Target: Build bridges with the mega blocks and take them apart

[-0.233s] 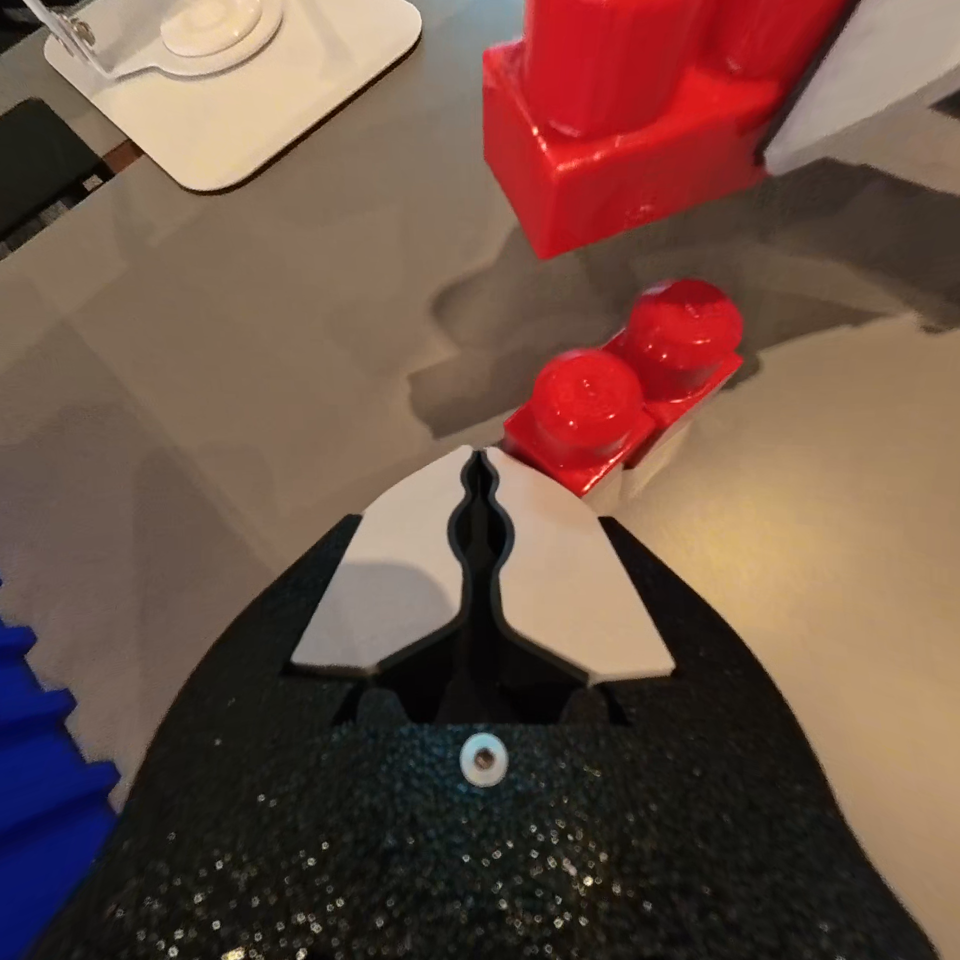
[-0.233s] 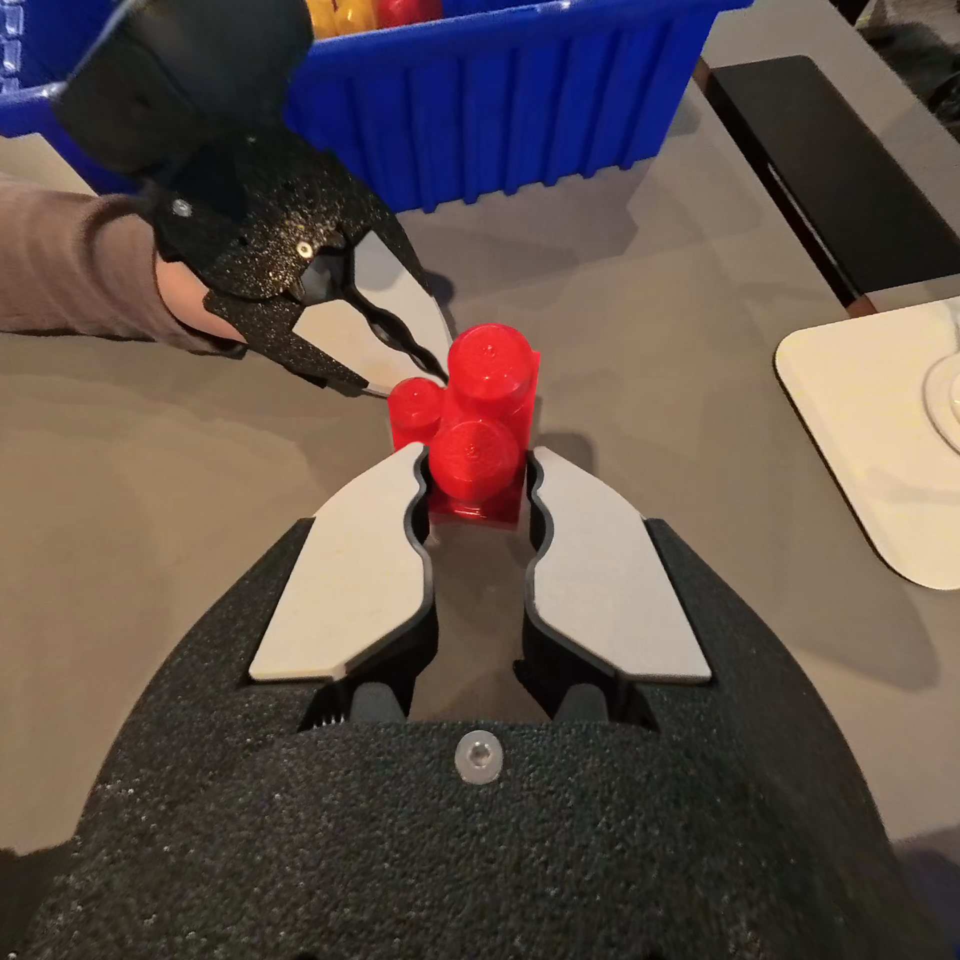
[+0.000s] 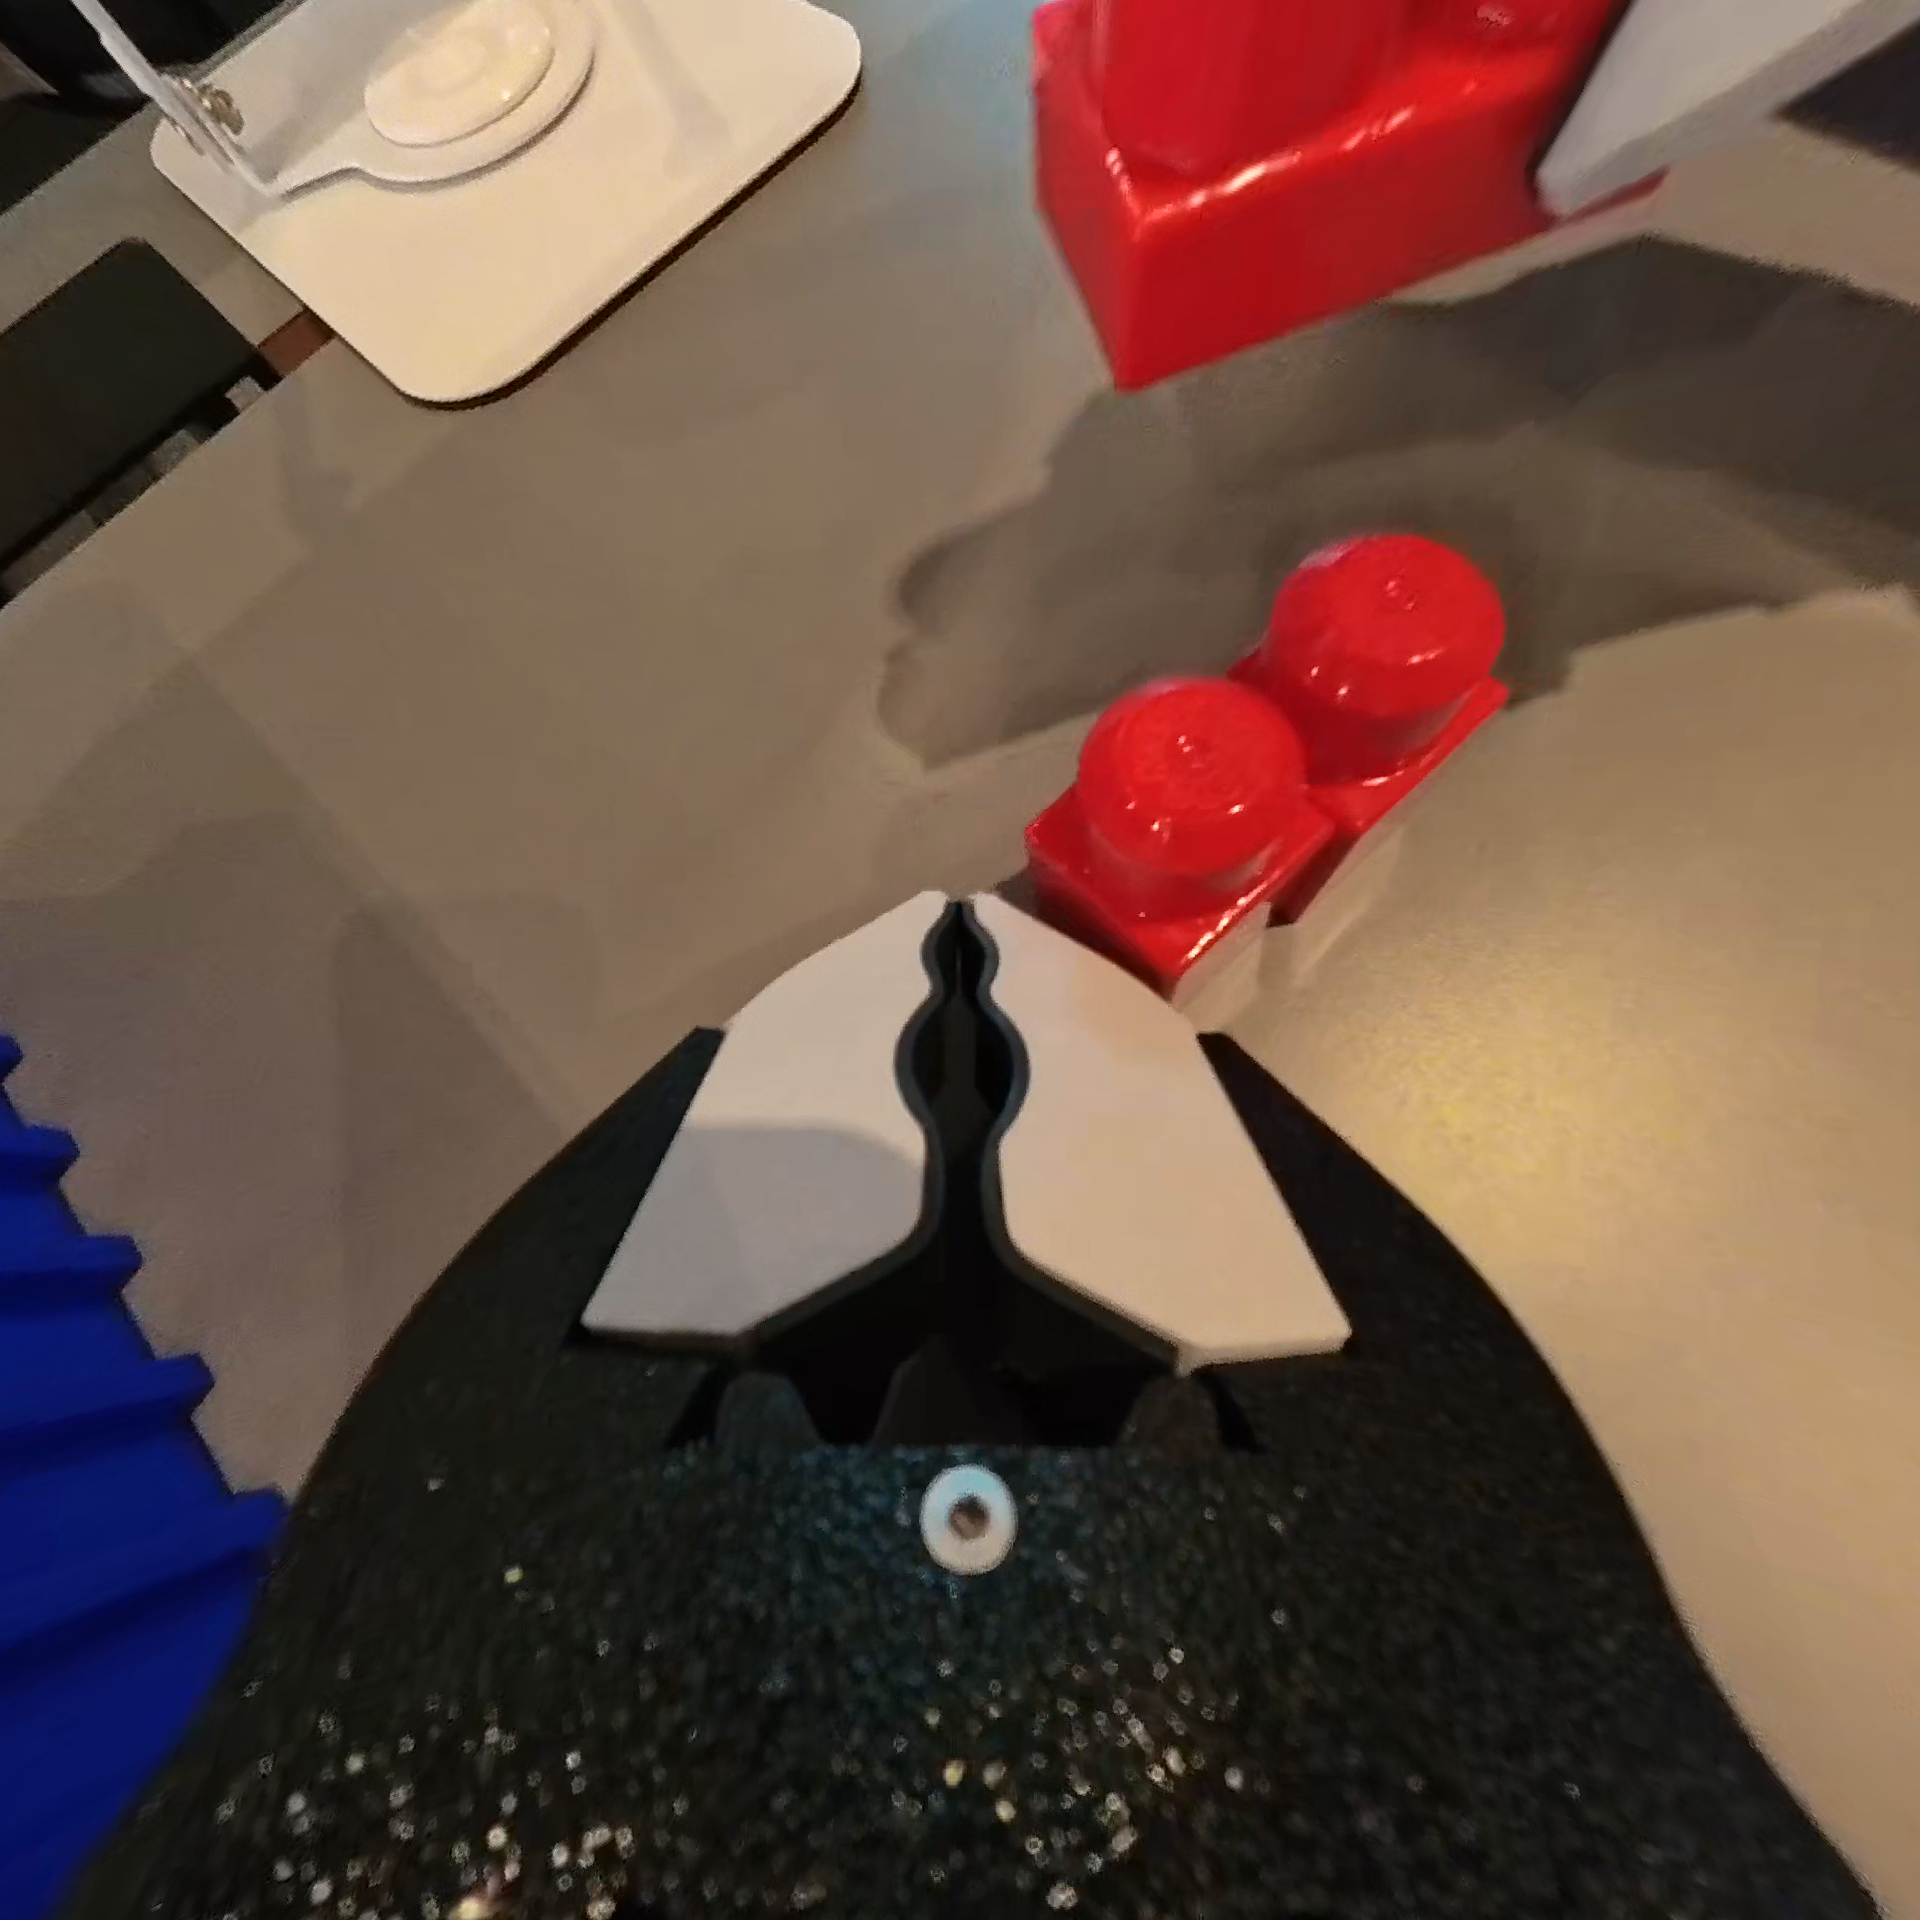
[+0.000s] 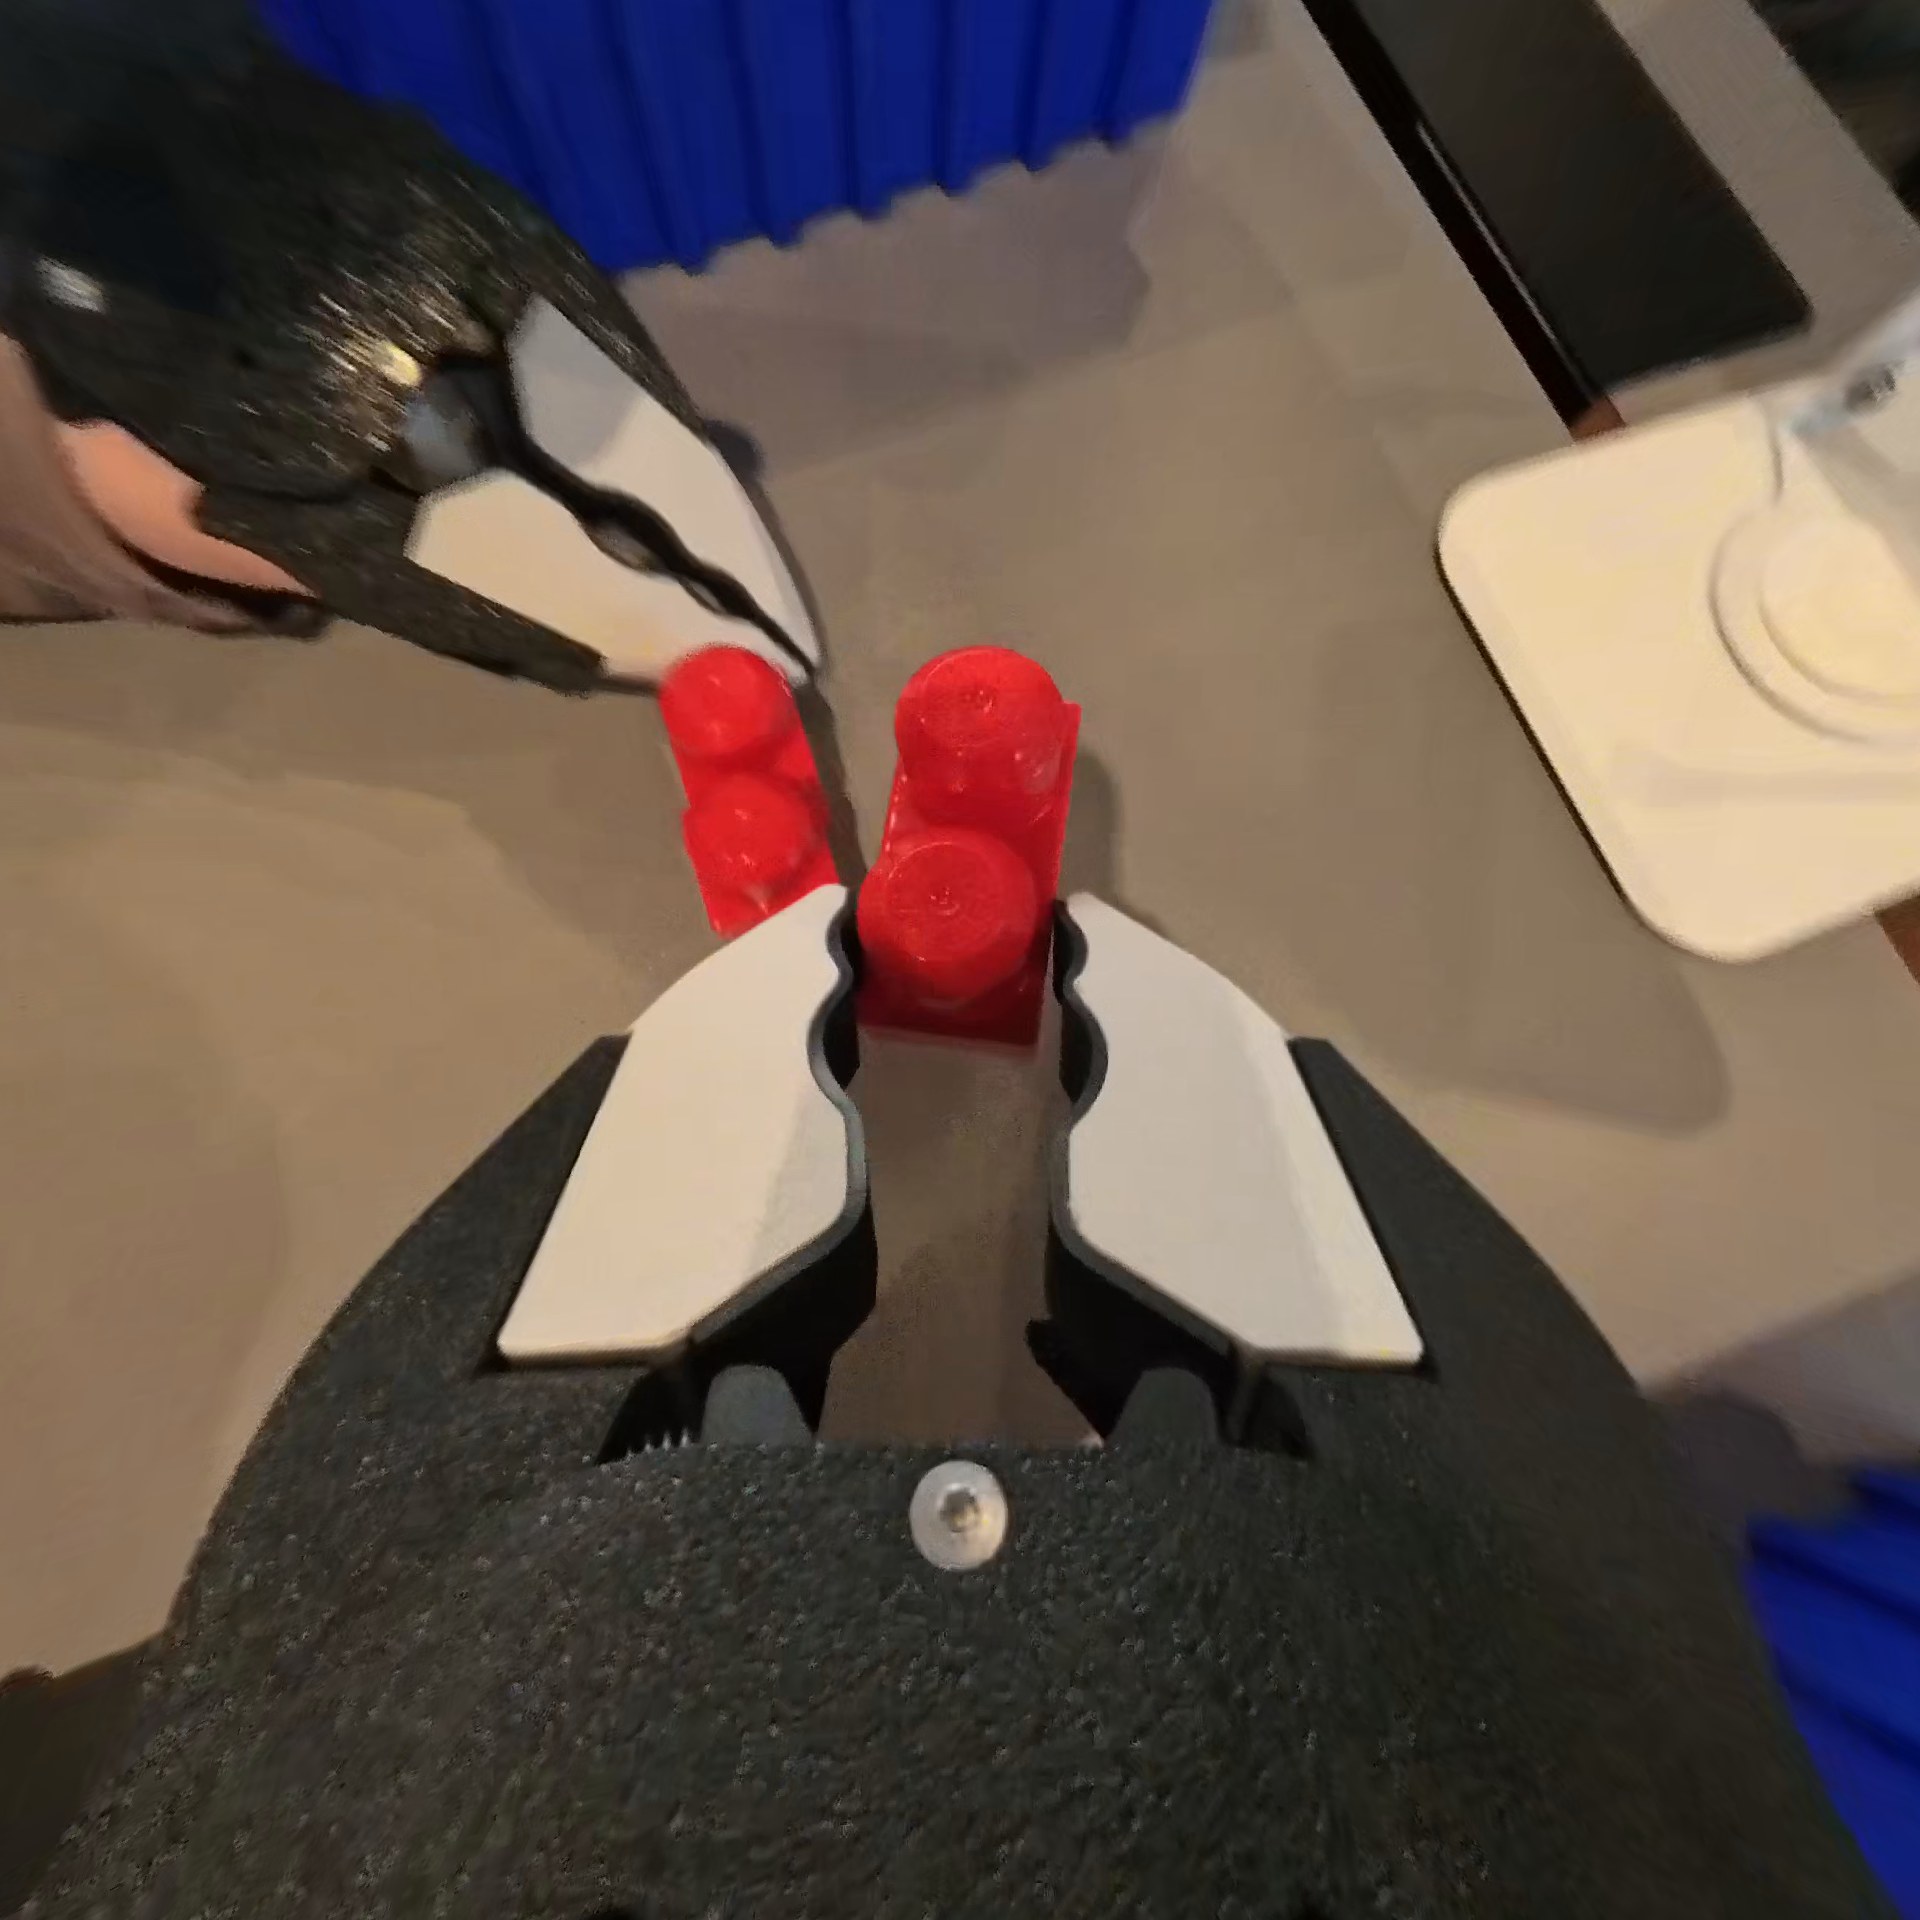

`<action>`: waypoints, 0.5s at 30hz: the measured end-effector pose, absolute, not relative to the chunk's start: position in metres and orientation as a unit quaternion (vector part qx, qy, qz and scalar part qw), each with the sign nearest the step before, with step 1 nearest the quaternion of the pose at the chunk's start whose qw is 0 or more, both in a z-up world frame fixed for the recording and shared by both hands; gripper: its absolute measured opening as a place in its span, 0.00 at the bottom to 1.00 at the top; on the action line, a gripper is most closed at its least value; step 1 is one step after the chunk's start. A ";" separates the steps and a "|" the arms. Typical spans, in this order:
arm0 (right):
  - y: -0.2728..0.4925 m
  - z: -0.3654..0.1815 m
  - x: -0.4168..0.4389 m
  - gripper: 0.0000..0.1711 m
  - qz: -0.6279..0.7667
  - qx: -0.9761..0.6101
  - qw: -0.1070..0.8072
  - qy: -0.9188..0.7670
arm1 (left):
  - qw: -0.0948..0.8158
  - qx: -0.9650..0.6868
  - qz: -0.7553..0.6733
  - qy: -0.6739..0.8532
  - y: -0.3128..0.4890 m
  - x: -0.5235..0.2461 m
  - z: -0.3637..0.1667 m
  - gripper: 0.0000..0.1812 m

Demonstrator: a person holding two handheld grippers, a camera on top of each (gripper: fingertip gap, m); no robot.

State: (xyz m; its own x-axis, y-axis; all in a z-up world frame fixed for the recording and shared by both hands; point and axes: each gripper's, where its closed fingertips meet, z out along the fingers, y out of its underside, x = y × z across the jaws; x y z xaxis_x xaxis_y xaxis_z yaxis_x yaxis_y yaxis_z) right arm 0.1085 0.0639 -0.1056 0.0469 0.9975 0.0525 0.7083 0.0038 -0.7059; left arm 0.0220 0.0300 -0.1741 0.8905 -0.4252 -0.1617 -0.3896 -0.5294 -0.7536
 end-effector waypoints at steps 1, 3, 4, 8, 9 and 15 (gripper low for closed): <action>0.064 -0.110 0.116 0.20 0.228 -0.679 0.280 -0.640 | 0.425 -0.874 -0.019 0.234 0.029 0.021 -0.174 0.00; 0.054 -0.123 0.133 0.20 0.194 -0.705 0.240 -0.638 | 0.425 -0.874 -0.027 0.236 0.026 0.023 -0.173 0.00; 0.048 -0.133 0.140 0.20 0.175 -0.715 0.220 -0.640 | 0.424 -0.874 -0.034 0.235 0.025 0.024 -0.173 0.00; 0.029 -0.155 0.145 0.20 0.167 -0.716 0.186 -0.652 | 0.415 -0.877 -0.048 0.236 0.025 0.027 -0.176 0.00; 0.028 -0.156 0.144 0.20 0.171 -0.715 0.189 -0.651 | 0.416 -0.877 -0.050 0.236 0.025 0.028 -0.176 0.00; 0.029 -0.153 0.140 0.20 0.170 -0.714 0.196 -0.650 | 0.415 -0.876 -0.051 0.239 0.024 0.029 -0.176 0.00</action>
State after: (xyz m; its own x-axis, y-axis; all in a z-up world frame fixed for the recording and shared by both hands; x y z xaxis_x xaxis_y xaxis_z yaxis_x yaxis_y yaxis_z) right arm 0.1401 0.0286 -0.1527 0.0961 0.9953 0.0130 0.8619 -0.0766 -0.5013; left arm 0.0289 0.0238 -0.1761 0.8806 -0.4613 -0.1080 -0.3760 -0.5416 -0.7519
